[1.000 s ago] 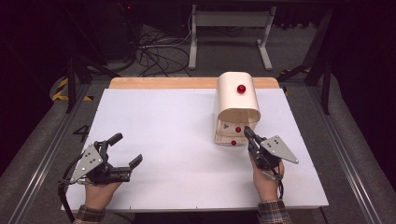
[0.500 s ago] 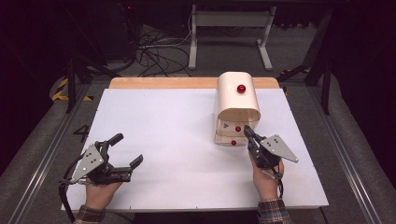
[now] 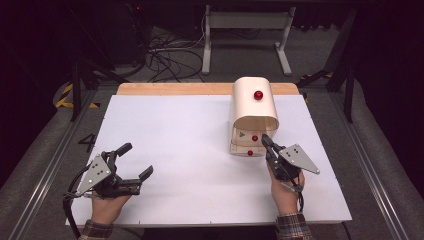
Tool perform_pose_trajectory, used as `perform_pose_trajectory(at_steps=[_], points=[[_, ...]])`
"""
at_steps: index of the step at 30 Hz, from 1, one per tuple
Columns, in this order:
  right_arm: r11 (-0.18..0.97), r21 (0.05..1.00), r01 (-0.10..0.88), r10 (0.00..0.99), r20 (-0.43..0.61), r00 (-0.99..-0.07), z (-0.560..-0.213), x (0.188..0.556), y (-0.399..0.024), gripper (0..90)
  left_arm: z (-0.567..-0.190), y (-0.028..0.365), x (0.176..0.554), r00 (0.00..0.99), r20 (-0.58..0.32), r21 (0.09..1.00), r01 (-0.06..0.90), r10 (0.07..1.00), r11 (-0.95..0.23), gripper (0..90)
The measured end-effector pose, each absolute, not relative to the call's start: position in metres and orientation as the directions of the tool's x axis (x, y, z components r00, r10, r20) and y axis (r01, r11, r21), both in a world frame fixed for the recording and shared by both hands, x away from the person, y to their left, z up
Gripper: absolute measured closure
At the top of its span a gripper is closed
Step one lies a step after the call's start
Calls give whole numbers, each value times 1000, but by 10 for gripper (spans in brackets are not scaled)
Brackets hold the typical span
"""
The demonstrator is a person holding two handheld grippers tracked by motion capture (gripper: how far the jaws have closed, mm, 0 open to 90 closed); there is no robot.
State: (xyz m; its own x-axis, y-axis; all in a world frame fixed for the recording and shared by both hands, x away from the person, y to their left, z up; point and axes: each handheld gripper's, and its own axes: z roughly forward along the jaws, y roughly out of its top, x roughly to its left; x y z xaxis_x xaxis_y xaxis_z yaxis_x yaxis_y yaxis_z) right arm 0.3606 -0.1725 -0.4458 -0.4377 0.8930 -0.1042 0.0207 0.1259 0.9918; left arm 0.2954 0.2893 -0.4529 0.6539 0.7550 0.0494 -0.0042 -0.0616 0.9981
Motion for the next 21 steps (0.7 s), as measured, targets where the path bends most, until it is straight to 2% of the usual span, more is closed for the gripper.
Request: perform_pose_trajectory(at_steps=[21], points=[[128,992,10,890,-111,-442,-449,356,-178,853,-453,288,296,657,58,997,-7,751,-70,41]])
